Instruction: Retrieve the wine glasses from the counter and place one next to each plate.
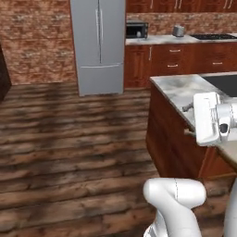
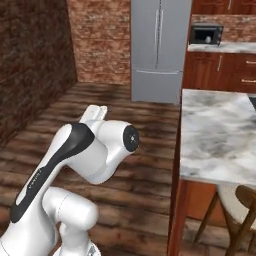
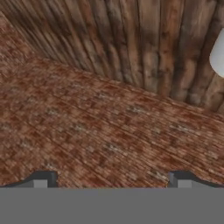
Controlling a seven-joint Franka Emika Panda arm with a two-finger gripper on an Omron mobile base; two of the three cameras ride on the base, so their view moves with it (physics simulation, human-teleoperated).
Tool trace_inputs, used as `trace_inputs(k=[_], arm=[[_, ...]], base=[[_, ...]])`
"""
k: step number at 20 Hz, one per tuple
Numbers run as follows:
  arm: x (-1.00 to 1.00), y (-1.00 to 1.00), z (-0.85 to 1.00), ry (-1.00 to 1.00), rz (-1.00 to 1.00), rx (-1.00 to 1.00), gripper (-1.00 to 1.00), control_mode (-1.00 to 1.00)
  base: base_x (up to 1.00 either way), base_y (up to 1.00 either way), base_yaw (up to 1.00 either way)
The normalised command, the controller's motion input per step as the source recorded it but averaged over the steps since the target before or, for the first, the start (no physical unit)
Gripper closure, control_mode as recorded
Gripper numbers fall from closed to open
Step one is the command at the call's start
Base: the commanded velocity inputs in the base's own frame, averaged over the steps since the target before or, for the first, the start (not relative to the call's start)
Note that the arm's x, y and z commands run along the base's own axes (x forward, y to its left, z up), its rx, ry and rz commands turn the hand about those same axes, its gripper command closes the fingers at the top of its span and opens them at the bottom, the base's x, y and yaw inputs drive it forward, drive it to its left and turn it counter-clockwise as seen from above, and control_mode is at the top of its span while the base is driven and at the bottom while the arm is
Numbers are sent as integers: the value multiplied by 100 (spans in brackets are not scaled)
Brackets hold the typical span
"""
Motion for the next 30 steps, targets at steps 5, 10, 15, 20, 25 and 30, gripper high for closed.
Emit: trace_inputs(k=[5,10,15,20,25,30], arm=[[0,0,0,0,0,0,-100,100],[0,0,0,0,0,0,-100,100],[0,0,0,0,0,0,-100,100],[0,0,0,0,0,0,-100,100],[0,0,0,0,0,0,-100,100],[0,0,0,0,0,0,-100,100]], base=[[100,100,-25],[100,100,-25],[100,73,-18],[100,15,-26],[100,0,-24],[100,13,-23]])
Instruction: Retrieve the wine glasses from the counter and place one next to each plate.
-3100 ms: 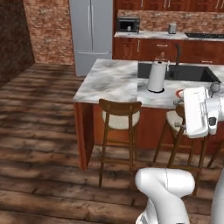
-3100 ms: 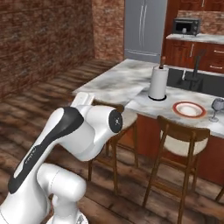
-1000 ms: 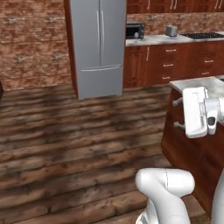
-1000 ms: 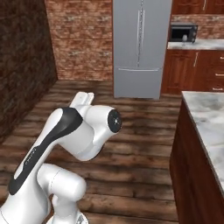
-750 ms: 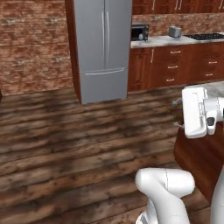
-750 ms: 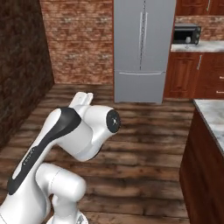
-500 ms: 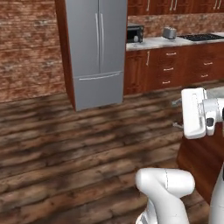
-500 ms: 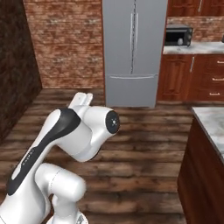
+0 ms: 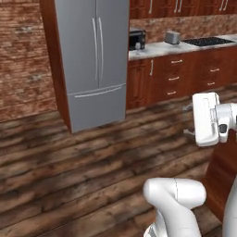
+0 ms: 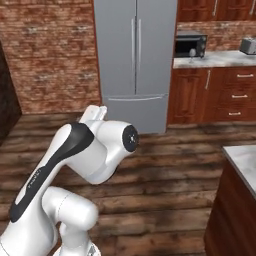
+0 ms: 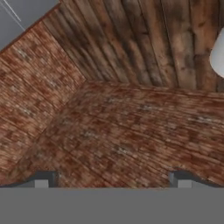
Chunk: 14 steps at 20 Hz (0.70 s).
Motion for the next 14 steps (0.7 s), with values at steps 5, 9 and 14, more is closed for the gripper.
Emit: trace_inputs(k=[5,9,14], arm=[[0,0,0,0,0,0,-100,100],[0,0,0,0,0,0,-100,100],[0,0,0,0,0,0,-100,100]], base=[[100,1,-21],[100,0,-21],[100,0,-21]])
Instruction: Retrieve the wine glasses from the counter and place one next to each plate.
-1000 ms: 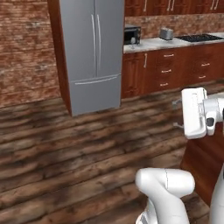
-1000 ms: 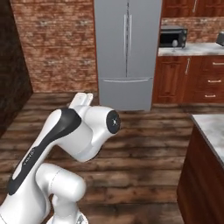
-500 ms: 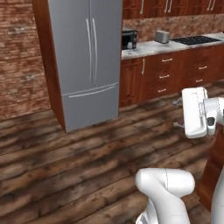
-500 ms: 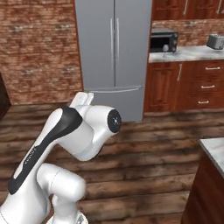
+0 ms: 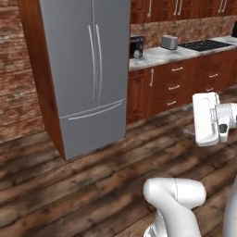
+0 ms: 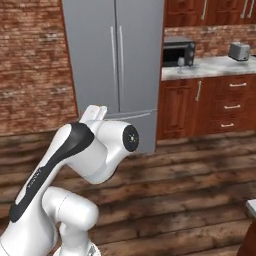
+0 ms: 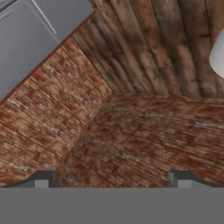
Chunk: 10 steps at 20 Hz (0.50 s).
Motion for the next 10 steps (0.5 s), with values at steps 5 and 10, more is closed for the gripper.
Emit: trace_inputs(k=[5,10], arm=[[0,0,0,0,0,0,-100,100],[0,0,0,0,0,0,-100,100]], base=[[100,-25,-14],[100,-27,-9]])
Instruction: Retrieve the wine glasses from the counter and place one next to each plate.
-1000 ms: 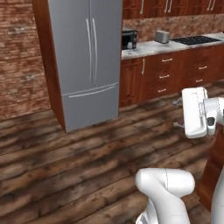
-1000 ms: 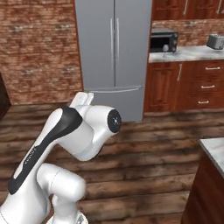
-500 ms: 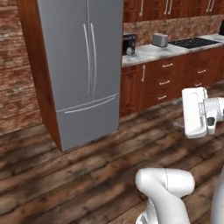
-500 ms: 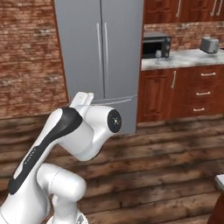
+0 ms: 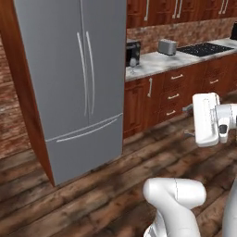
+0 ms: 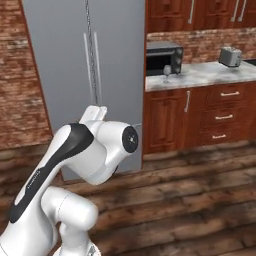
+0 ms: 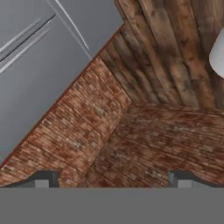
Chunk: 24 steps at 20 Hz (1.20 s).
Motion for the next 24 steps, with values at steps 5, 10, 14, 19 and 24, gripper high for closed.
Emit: trace_inputs(k=[5,10,14,19,24], arm=[[0,0,0,0,0,0,-100,100],[0,0,0,0,0,0,-100,100],[0,0,0,0,0,0,-100,100],[0,0,0,0,0,0,-100,100],[0,0,0,0,0,0,-100,100]], base=[[100,-18,-8],[100,-4,-7],[100,-29,-8],[100,-59,-8],[100,-69,-5]])
